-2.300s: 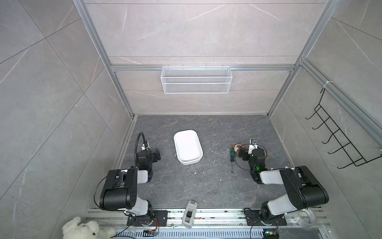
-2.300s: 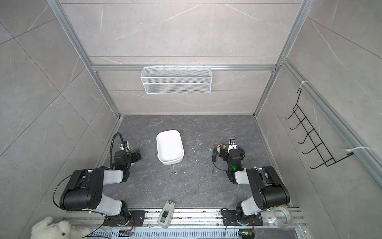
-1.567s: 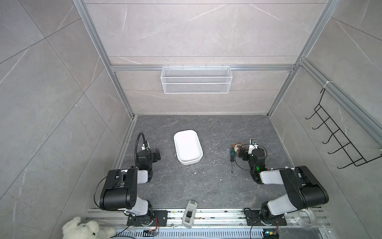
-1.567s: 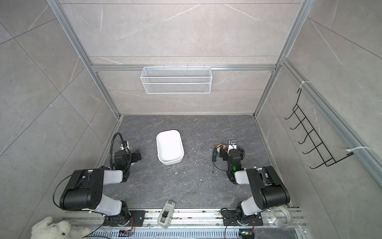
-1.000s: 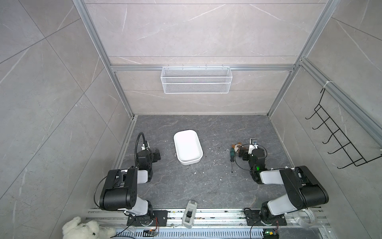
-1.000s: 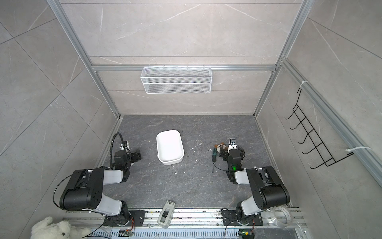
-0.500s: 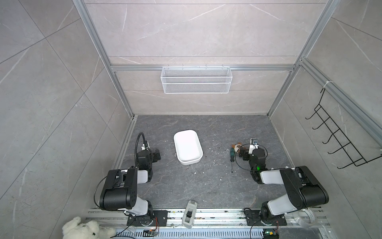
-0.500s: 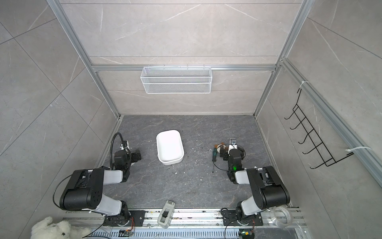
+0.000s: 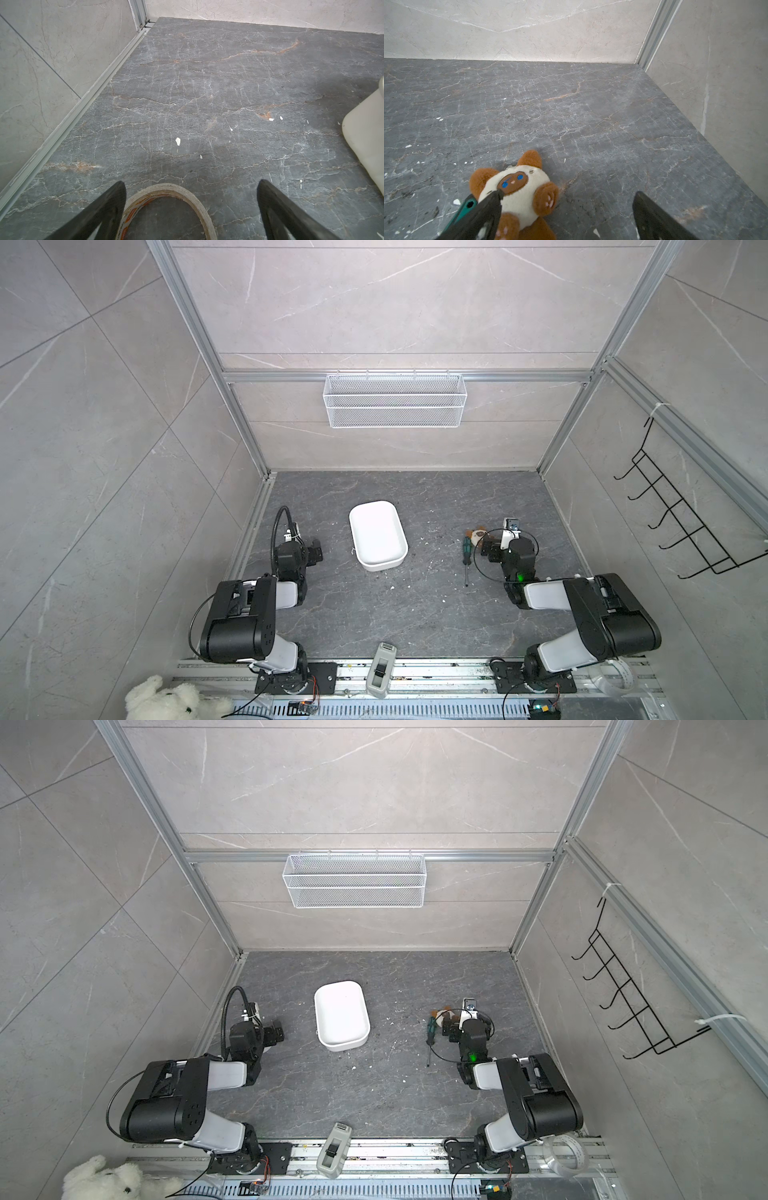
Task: Put the screwdriver in the bin
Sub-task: Pick up the screwdriver from the middle-right of the table.
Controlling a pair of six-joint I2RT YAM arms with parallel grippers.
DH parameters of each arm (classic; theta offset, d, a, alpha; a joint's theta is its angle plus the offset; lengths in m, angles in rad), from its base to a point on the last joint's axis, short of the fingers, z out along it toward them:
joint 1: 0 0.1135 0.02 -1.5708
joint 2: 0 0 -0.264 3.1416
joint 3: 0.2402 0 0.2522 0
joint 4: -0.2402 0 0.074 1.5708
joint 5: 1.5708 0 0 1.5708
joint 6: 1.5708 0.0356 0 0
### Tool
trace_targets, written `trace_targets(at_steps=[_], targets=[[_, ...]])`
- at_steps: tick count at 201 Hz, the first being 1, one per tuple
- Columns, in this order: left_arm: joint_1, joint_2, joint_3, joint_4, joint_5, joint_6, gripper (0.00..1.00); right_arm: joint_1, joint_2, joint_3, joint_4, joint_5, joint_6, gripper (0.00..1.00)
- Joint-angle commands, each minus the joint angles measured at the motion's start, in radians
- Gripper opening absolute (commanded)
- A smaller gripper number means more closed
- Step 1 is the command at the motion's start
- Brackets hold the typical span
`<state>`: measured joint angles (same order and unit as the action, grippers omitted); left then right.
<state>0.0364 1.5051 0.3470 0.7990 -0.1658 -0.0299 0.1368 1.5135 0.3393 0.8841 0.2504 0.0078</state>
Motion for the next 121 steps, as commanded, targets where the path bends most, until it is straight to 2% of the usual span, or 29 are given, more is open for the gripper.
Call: trace_targets(at_steps=[1,10,15,29,38,51,65,81,93,100,108,121], targets=[[-0.021,-0.05,-0.016,0.082,0.002,0.034,1.0,0.017,-0.091,0.086,-0.177,0.046,0.003,0.99],[-0.052,-0.139,-0.017,0.013,-0.029,0.057,1.0,0.023,-0.137,0.18,-0.38,0.08,0.014,0.99],[-0.08,-0.202,-0.002,-0.085,-0.083,0.051,1.0,0.023,-0.155,0.232,-0.464,0.092,0.025,0.99],[-0.13,-0.347,0.099,-0.424,-0.233,-0.035,1.0,0.026,-0.227,0.318,-0.543,0.037,0.023,0.99],[-0.138,-0.411,0.164,-0.618,-0.268,-0.132,1.0,0.027,-0.281,0.359,-0.566,-0.013,0.027,0.99],[-0.139,-0.49,0.244,-0.848,-0.233,-0.26,1.0,0.027,-0.336,0.426,-0.631,-0.063,0.048,0.99],[-0.139,-0.555,0.302,-1.033,-0.096,-0.36,1.0,0.027,-0.345,0.537,-0.769,-0.073,0.124,0.99],[-0.139,-0.609,0.295,-1.098,0.083,-0.384,1.0,0.027,-0.268,0.714,-1.095,0.066,0.416,0.99],[-0.141,-0.646,0.252,-1.111,0.144,-0.404,1.0,0.022,-0.165,0.843,-1.375,0.146,0.582,1.0],[-0.141,-0.664,0.22,-1.112,0.158,-0.407,1.0,0.002,-0.103,0.904,-1.485,0.104,0.623,1.0],[-0.14,-0.684,0.189,-1.117,0.165,-0.403,1.0,-0.036,-0.053,0.96,-1.554,-0.015,0.632,1.0],[-0.139,-0.698,0.165,-1.122,0.179,-0.423,1.0,-0.057,-0.052,0.938,-1.52,-0.114,0.646,1.0]])
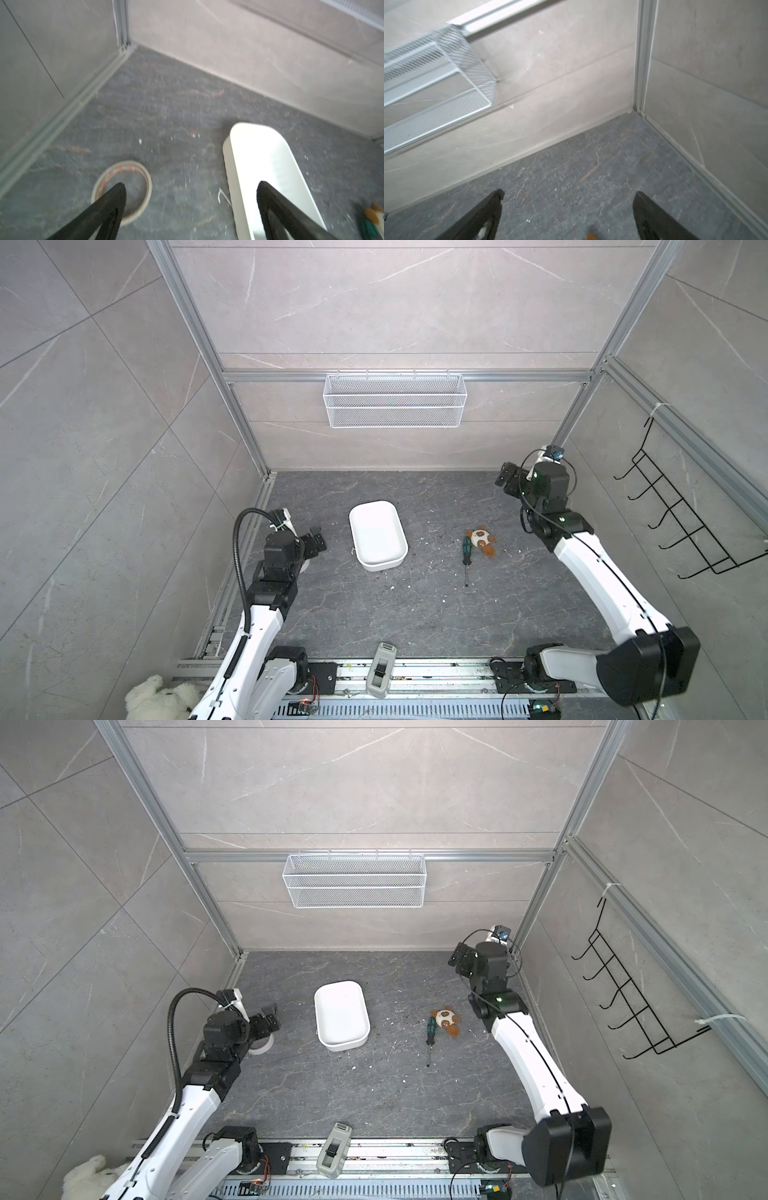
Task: Put the screwdriver in the bin
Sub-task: Pick up the screwdriver from the middle-right of the table.
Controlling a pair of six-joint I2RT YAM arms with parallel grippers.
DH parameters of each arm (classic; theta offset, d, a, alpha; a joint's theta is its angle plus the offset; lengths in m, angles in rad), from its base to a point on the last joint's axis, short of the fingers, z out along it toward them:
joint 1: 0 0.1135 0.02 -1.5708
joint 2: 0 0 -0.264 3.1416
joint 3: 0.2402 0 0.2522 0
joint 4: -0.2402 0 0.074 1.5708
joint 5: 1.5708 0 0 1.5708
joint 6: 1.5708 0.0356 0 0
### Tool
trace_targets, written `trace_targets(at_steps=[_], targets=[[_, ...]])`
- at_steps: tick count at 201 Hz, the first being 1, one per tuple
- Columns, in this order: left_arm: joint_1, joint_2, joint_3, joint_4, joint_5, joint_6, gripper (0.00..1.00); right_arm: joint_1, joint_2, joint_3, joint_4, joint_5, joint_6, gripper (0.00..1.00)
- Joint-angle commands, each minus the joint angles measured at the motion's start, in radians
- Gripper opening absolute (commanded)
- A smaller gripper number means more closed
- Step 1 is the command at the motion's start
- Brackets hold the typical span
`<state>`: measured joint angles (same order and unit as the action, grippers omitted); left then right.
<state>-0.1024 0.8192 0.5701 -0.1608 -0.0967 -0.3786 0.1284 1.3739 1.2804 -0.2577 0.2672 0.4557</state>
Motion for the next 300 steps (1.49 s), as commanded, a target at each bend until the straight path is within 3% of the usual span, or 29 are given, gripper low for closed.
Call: trace_targets(at_steps=[1,14,31,80,98,117,136,158,207,236,300], targets=[[0.0,-0.012,-0.057,-0.164,0.115,-0.072,1.0,-0.048,0.084,-0.01,-0.366,-0.138,0.197,1.0],[0.0,-0.013,-0.067,-0.132,0.165,-0.054,1.0,-0.049,0.01,-0.119,-0.229,-0.177,0.187,0.99],[0.0,0.005,-0.07,-0.13,0.141,-0.073,1.0,-0.047,-0.071,-0.201,-0.135,-0.183,0.201,0.99],[0.0,0.012,-0.067,-0.145,0.152,-0.078,1.0,-0.045,-0.031,-0.285,-0.211,-0.178,0.428,0.99],[0.0,-0.012,-0.075,-0.151,0.124,-0.092,1.0,-0.019,-0.078,-0.377,-0.11,-0.289,0.379,0.99],[0.0,-0.022,-0.083,-0.171,0.076,-0.122,1.0,0.084,-0.103,-0.451,-0.056,-0.348,0.263,0.97],[0.0,-0.014,-0.081,-0.171,0.075,-0.121,1.0,0.206,-0.106,-0.49,-0.092,-0.287,0.194,0.94],[0.0,0.018,-0.071,-0.169,0.078,-0.121,1.0,0.278,-0.103,-0.547,-0.067,-0.203,0.163,0.9],[0.0,0.078,-0.051,-0.17,0.089,-0.118,1.0,0.292,0.081,-0.502,-0.081,-0.138,0.136,0.73],[0.0,0.073,-0.053,-0.173,0.079,-0.123,1.0,0.292,0.163,-0.445,-0.108,-0.113,0.12,0.46],[0.0,0.011,-0.073,-0.185,0.057,-0.139,1.0,0.292,0.27,-0.379,-0.097,-0.086,0.118,0.44]])
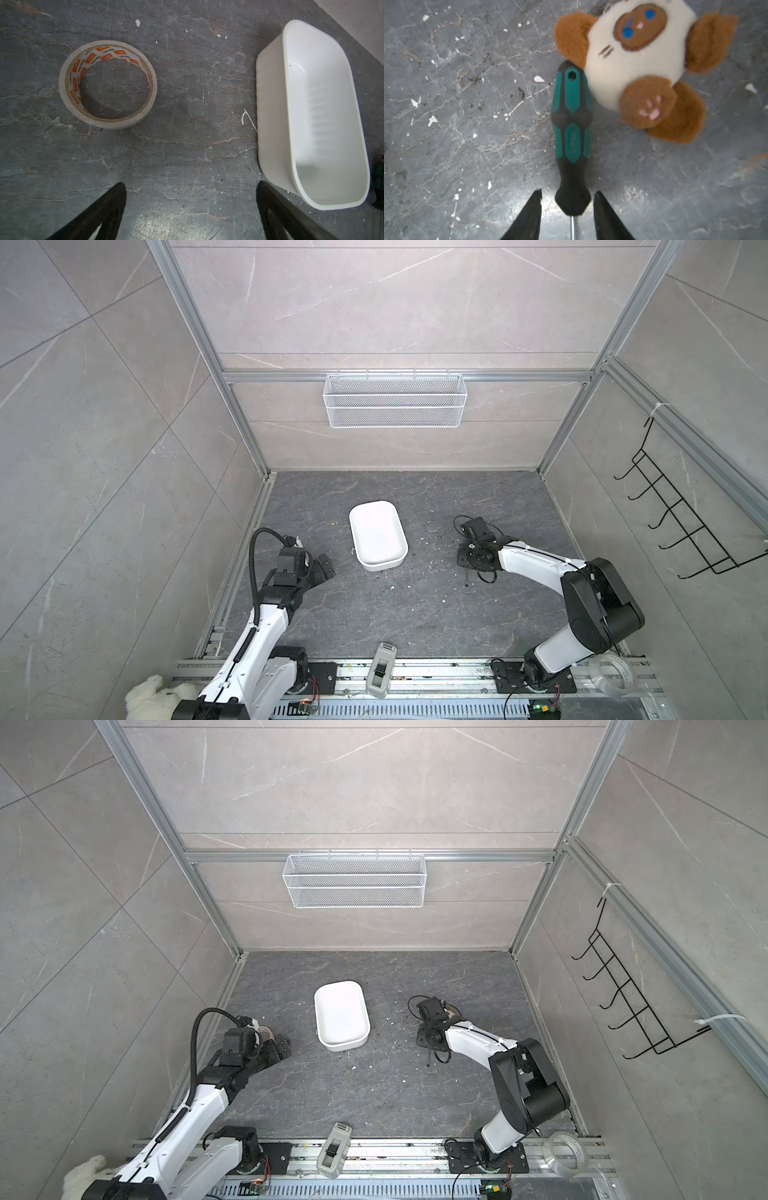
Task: Put the screwdriver in the bin
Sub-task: Pick up the screwdriver from the middle-right of the table.
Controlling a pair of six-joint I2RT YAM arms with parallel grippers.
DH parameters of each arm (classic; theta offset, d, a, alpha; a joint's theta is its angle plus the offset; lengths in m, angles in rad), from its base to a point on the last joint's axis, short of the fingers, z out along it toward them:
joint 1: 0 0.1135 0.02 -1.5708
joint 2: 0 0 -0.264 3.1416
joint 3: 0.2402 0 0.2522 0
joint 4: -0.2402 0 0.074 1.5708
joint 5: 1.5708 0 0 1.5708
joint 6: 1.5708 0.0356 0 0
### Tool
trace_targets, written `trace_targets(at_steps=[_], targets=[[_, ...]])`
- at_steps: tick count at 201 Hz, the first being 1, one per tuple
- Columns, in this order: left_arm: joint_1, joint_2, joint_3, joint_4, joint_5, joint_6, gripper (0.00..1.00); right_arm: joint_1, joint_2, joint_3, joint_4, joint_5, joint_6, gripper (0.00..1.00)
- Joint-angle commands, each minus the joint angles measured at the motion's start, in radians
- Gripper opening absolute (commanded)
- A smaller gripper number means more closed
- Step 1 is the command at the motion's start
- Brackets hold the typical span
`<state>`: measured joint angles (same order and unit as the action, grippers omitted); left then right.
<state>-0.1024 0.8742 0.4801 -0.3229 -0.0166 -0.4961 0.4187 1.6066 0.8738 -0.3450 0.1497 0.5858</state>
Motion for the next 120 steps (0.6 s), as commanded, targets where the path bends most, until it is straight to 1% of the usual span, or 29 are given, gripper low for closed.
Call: trace_targets(at_steps=[1,14,28,35,45,55,69,88,90,93,98,114,120], targets=[[0.0,-0.046,0.016,-0.025,-0.024,-0.023,1.0,0.001,0.039,0.028,-0.01,0.031,-0.011,0.44],[0.0,-0.074,0.012,-0.047,-0.051,-0.036,1.0,0.002,0.056,0.034,-0.009,0.033,-0.015,0.44],[0.0,-0.101,0.009,-0.102,-0.129,-0.089,1.0,0.002,0.073,0.042,-0.012,0.033,-0.016,0.43],[0.0,-0.112,0.009,-0.136,-0.177,-0.117,1.0,0.002,0.077,0.042,-0.011,0.03,-0.018,0.37],[0.0,-0.127,0.015,-0.173,-0.216,-0.135,1.0,0.002,0.074,0.038,-0.007,0.03,-0.018,0.3],[0.0,-0.144,0.013,-0.178,-0.219,-0.136,1.0,0.002,0.065,0.031,-0.002,0.032,-0.018,0.25],[0.001,-0.17,0.005,-0.184,-0.231,-0.145,1.0,0.002,0.048,0.029,-0.006,0.034,-0.021,0.25],[0.001,-0.205,0.002,-0.233,-0.299,-0.191,1.0,0.001,0.022,0.043,-0.022,0.039,-0.028,0.25],[0.001,-0.208,0.0,-0.236,-0.304,-0.196,1.0,0.002,0.019,0.045,-0.024,0.039,-0.03,0.24],[0.001,-0.214,-0.001,-0.24,-0.31,-0.2,1.0,0.001,0.015,0.049,-0.026,0.038,-0.033,0.2],[0.0,-0.221,-0.006,-0.238,-0.31,-0.2,1.0,0.002,0.004,0.055,-0.03,0.039,-0.035,0.19],[0.001,-0.236,-0.017,-0.217,-0.285,-0.187,1.0,0.008,-0.024,0.084,-0.046,0.034,-0.038,0.18],[0.0,-0.236,-0.019,-0.216,-0.285,-0.187,1.0,0.013,-0.032,0.097,-0.053,0.033,-0.037,0.14]])
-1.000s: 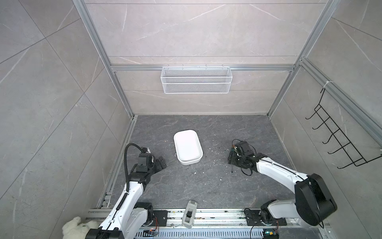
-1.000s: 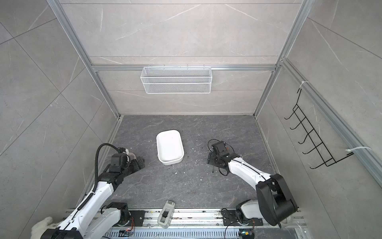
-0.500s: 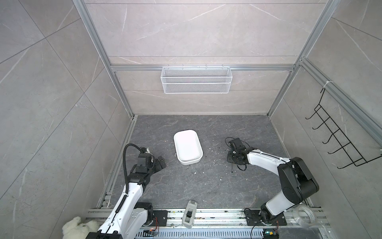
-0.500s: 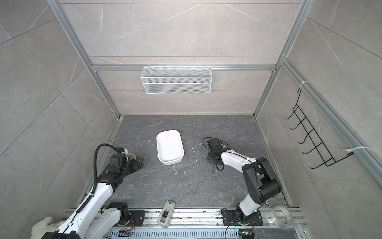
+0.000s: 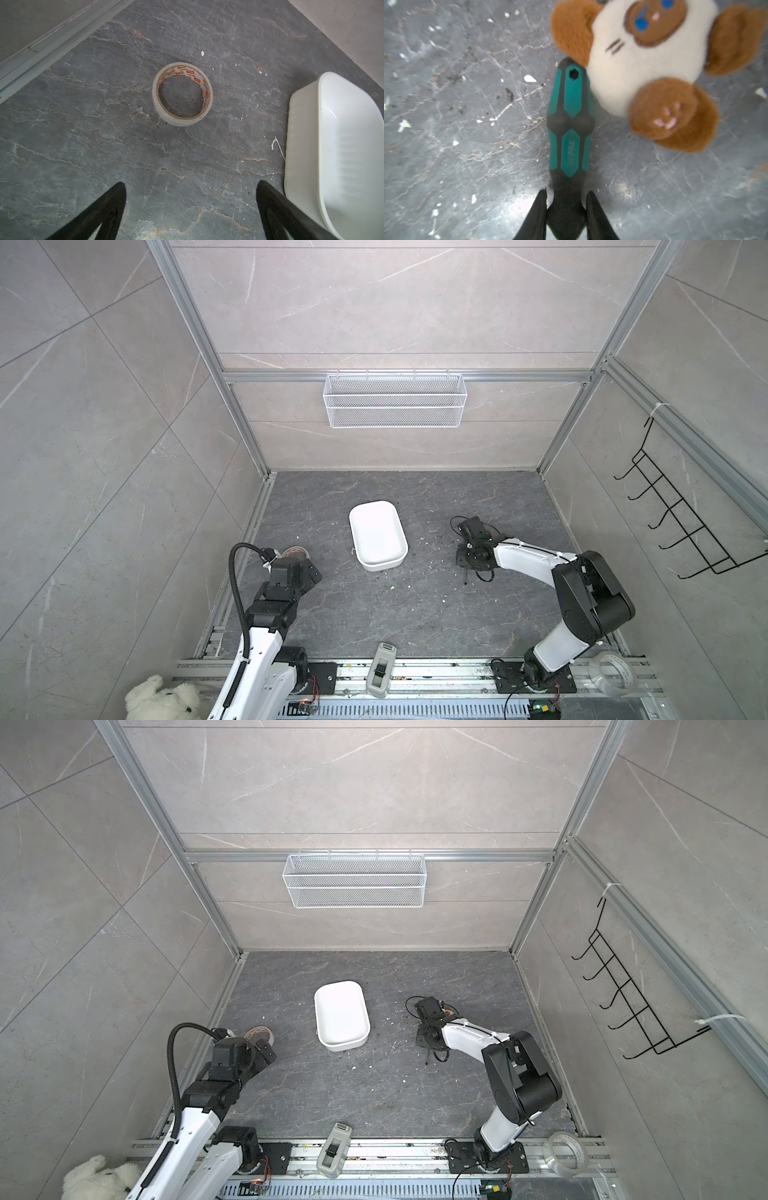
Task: Put the screwdriver in the bin
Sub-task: Pick up the screwdriver from the middle-right of the table, then place the screwdriver into the bin.
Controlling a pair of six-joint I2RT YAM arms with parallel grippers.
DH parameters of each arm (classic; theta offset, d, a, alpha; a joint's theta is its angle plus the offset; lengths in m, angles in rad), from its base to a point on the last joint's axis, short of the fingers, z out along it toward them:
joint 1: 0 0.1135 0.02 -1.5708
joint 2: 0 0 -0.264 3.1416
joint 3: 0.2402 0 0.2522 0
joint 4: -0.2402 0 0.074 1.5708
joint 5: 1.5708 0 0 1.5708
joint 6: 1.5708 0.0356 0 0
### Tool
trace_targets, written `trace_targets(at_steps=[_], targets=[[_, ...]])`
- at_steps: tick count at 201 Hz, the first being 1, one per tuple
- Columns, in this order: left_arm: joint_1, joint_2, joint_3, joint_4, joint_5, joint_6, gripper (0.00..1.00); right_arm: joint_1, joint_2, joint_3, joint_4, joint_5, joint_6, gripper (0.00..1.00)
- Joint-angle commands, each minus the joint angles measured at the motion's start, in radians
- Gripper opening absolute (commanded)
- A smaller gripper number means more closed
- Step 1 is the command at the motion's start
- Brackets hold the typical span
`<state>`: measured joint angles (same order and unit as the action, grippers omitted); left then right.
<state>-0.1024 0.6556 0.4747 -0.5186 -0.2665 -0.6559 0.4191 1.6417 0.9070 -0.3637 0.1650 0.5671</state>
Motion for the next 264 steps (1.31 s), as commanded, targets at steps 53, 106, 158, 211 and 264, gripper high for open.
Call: trace_targets(at_steps=[53,106,158,211,264], targets=[[0.001,-0.005,-0.017,-0.009,-0.027,-0.024,0.95,0.138,-0.04,0.253,-0.065,0.025,0.002,0.14],[0.001,-0.007,-0.019,-0.01,-0.036,-0.03,0.95,0.332,0.17,0.527,-0.107,0.054,0.01,0.14],[0.0,-0.003,-0.018,-0.012,-0.043,-0.037,0.95,0.436,0.435,0.821,-0.181,0.028,0.005,0.15],[0.0,0.001,-0.02,-0.012,-0.048,-0.039,0.95,0.439,0.627,1.039,-0.283,-0.025,0.034,0.16],[0.0,0.004,-0.02,-0.009,-0.051,-0.04,0.95,0.439,0.674,1.119,-0.333,-0.035,0.025,0.21]])
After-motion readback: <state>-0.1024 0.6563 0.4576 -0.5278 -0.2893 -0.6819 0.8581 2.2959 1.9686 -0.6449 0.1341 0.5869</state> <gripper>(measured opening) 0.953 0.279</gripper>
